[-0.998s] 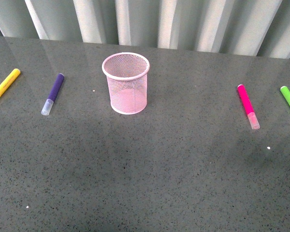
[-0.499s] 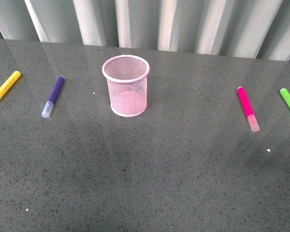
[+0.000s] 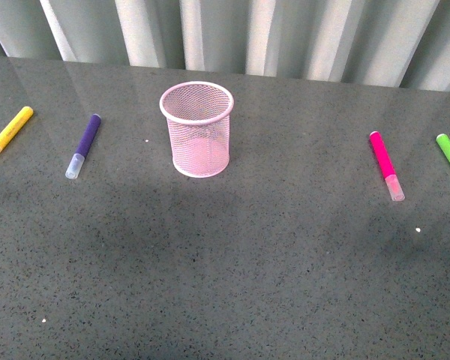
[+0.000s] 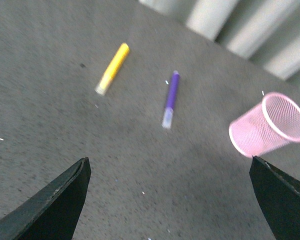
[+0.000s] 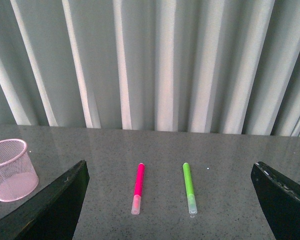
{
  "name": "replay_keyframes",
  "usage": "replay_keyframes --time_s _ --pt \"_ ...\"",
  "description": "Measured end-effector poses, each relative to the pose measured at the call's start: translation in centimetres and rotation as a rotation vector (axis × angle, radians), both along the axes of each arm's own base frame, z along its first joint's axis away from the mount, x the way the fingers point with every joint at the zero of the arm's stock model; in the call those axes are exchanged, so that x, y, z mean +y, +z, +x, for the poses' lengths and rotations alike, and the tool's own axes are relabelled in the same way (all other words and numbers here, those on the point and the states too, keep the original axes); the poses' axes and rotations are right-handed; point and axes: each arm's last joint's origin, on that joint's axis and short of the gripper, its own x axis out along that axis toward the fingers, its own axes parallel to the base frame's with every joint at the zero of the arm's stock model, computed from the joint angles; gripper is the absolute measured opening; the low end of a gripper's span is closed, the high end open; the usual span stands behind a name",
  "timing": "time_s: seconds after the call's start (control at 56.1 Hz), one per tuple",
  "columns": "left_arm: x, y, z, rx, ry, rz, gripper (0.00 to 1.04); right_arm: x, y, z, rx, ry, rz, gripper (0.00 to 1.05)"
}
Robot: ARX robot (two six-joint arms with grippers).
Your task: Insert purple and pink pens into pink cup
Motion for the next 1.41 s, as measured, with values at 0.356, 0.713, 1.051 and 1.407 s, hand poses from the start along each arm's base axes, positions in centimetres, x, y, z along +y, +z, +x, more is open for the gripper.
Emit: replay_keyframes --time_s 0.356,0.713,1.051,1.407 --pt "0.7 1.0 12.3 0.341 -0.074 -0.069 0.98 0.0 0.0 0.0 0.0 0.0 0.0 0.98" --pt "-2.6 -0.6 23.2 0.489 -0.287 0.082 0.98 0.0 0.0 0.0 0.0 0.0 0.0 0.98" --pt "-3.7 -4.4 27.4 0.578 -0.385 0.23 0.98 0.0 0.0 0.0 0.0 0.0 0.0 0.98" --pt "-4.8 -6.6 30.6 0.634 -0.422 0.288 0.98 0.0 0.0 0.0 0.0 0.0 0.0 0.98"
